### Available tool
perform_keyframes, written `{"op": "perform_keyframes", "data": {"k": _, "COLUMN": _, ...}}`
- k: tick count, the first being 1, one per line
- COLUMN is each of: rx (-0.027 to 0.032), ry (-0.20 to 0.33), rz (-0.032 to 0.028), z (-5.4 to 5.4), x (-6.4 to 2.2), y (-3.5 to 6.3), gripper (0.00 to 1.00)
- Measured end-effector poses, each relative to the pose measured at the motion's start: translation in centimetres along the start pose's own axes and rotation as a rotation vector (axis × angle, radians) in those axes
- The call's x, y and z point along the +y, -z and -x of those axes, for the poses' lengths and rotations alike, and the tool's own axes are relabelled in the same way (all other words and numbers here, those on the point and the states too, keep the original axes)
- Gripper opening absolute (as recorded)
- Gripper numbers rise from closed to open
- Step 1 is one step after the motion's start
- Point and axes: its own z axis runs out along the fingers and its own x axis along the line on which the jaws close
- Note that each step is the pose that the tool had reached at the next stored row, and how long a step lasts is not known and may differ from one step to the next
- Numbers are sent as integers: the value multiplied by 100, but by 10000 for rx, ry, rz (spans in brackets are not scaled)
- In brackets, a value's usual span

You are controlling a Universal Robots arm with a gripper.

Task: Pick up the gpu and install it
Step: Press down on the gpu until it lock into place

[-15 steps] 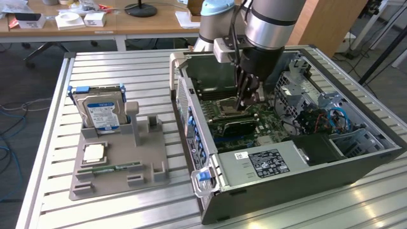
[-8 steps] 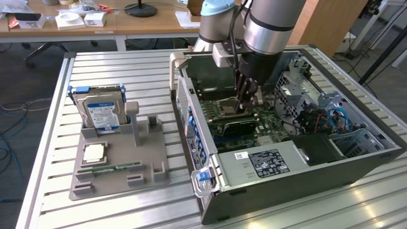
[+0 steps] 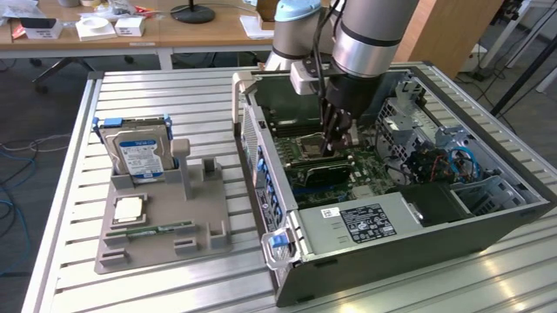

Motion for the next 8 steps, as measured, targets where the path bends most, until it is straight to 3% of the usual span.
{"op": "perform_keyframes", "data": {"k": 8, "rx": -13, "ry": 1, "rz": 1, "z": 47, "x": 2, "y": -11, "gripper": 10}}
